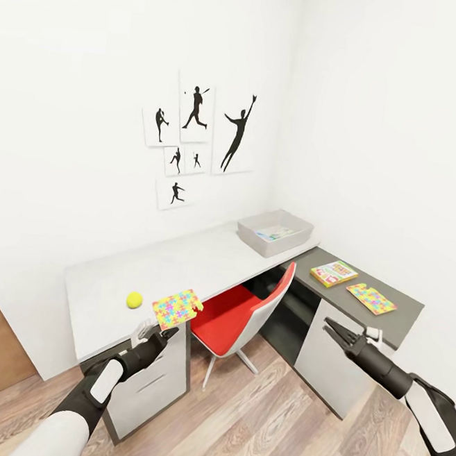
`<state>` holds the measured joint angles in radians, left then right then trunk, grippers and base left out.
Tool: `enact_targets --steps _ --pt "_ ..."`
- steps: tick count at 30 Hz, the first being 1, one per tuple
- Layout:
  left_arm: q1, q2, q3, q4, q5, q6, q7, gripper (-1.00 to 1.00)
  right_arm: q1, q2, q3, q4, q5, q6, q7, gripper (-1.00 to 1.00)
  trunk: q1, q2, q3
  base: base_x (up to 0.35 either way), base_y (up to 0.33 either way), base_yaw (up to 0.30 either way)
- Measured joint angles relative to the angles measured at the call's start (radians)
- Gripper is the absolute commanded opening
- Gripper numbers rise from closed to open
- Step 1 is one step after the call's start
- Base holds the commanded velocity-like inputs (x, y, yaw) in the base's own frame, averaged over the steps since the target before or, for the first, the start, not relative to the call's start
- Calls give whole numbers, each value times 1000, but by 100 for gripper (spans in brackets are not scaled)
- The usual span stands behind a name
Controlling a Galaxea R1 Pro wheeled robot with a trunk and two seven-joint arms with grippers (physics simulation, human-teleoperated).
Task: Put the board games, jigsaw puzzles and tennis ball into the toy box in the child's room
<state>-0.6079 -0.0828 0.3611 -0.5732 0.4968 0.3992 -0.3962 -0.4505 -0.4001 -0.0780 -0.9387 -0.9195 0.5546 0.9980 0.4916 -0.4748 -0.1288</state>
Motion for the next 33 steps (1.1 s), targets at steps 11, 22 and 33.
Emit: enact_targets --steps 11,22,33 --pt "0 1 1 0 0 -1 0 100 29 1 -6 -49 -21 117 -5 100 42 -77 -35 0 0 0" --pt "0 -1 2 0 32 -19 -1 100 31 2 -6 -47 -42 163 -7 100 85 -154 -69 0 0 0" --pt "0 -8 1 0 56 -81 -3 100 30 2 -8 -45 -42 165 -8 100 127 -232 -104 0 0 0"
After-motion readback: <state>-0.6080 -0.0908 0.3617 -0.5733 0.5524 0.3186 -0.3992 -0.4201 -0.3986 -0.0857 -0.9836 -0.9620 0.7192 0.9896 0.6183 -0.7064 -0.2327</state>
